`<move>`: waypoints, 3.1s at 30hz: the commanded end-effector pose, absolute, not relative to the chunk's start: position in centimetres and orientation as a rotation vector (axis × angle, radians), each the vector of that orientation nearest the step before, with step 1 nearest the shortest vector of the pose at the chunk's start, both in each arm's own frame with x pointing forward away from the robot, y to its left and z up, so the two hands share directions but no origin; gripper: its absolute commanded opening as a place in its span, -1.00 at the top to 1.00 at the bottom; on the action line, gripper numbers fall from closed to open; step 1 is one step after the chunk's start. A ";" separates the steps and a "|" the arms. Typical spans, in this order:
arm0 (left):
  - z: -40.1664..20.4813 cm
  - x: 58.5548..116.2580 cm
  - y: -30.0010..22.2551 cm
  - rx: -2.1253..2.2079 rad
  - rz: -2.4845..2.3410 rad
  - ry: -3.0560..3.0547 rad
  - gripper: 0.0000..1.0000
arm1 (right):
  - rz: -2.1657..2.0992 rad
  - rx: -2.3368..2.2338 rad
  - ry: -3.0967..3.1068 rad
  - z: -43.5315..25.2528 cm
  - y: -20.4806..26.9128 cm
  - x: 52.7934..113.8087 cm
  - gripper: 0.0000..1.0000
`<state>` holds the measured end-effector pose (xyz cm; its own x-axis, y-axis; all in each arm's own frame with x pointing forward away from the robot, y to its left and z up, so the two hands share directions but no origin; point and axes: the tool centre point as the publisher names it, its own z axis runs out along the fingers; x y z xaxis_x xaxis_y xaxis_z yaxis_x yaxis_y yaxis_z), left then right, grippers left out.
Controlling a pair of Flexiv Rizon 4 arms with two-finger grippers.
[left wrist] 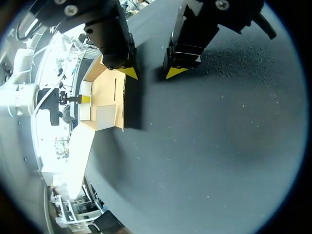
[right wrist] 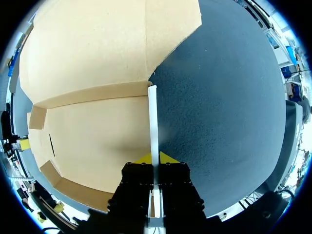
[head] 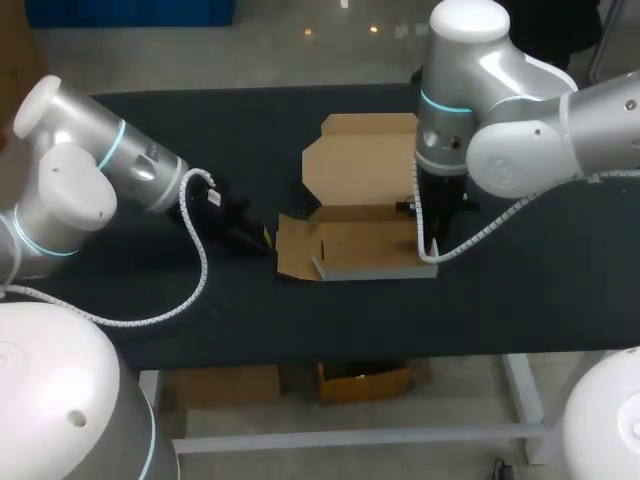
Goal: Assemble the packaging by folding the flat box into shape, placing the metal phone stand inside, and closing the box properly
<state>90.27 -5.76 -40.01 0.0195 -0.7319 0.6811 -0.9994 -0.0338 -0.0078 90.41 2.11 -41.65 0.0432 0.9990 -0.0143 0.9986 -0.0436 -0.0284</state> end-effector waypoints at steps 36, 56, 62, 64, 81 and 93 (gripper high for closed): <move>-37.4 89.9 -11.7 1.688 0.813 -1.803 0.27 | 0.057 -2.260 -2.164 -41.6 2.2 90.5 1.00; -36.4 90.0 -14.3 1.670 0.809 -1.844 0.17 | 0.057 -2.260 -2.164 -41.6 2.2 90.5 1.00; -36.3 89.9 -14.8 1.665 0.810 -1.852 0.18 | 0.057 -2.260 -2.164 -41.6 2.2 90.5 1.00; -36.4 89.9 -15.1 1.664 0.806 -1.854 0.18 | 0.057 -2.260 -2.164 -41.6 2.2 90.5 1.00; -36.7 89.9 -16.0 1.681 0.796 -1.854 0.14 | 0.057 -2.260 -2.164 -41.6 2.2 90.5 1.00; -37.2 89.9 -16.9 1.764 0.756 -1.907 0.17 | 0.057 -2.260 -2.164 -41.6 2.2 90.5 1.00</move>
